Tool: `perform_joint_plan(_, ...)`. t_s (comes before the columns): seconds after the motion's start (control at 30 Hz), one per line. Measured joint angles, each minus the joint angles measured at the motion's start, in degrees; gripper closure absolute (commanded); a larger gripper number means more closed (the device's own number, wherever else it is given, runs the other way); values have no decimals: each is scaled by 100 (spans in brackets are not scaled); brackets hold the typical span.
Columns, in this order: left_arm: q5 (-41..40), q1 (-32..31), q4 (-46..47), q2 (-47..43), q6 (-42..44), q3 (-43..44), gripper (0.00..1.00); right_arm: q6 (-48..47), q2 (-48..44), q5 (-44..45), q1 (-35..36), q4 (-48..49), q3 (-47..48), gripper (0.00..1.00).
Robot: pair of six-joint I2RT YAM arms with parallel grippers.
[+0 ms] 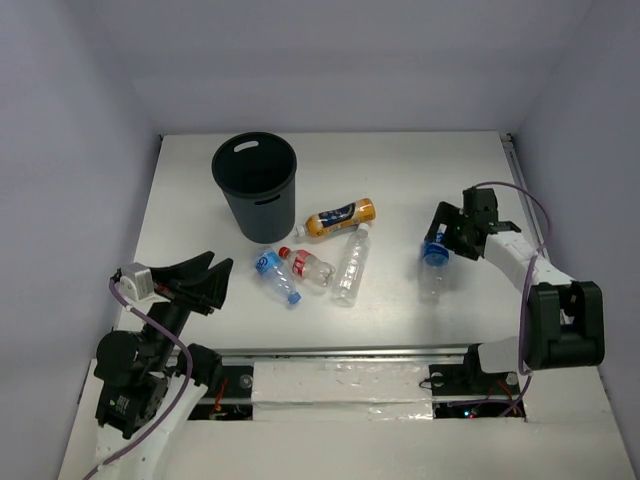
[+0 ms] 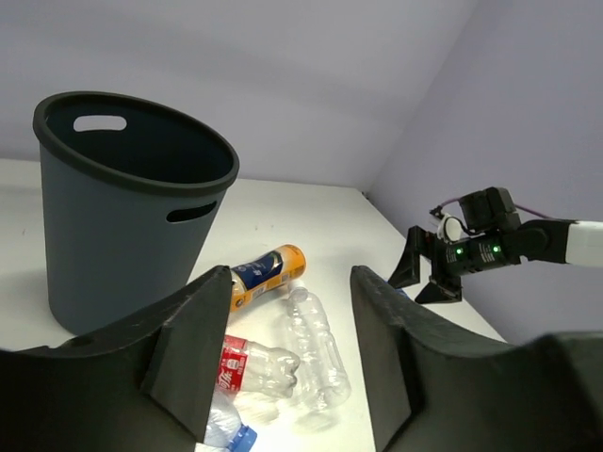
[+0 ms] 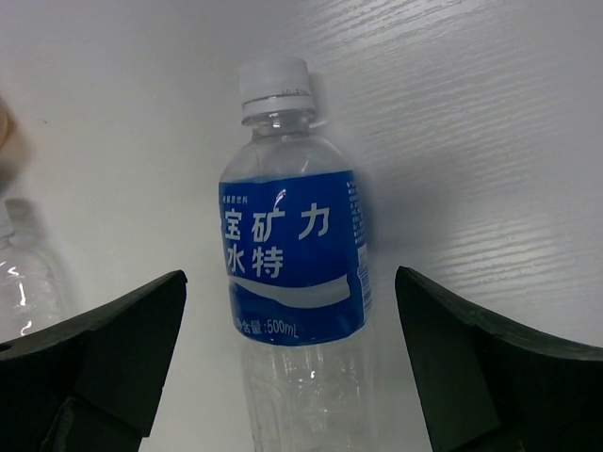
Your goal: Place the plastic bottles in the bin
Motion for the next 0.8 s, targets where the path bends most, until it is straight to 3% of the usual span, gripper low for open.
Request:
perform_joint_plan(0.1,-24,-26,-2,0,2,-4,45,-4,271,-94,0,0,146,7)
perform_joint_plan(0.17,-42,-33,0,0,0,-4,44,-20,485,-133,15,-20,251,8)
perform_joint_plan(0.33,-68,-87,-2,0,0,-7,45,-35,951,-162,79,-63,455,23)
perform_joint_plan(0.5,-131,-90,-4,0,0,-7,45,-46,1202,-175,122,-131,592,30)
perform_joint_plan(0.63,-160,-90,-9,0,0,-7,45,-42,1222,-212,125,-146,645,39)
perform_joint_plan(0.8,-175,-90,-37,0,0,-4,45,105,713,-337,144,-107,608,39)
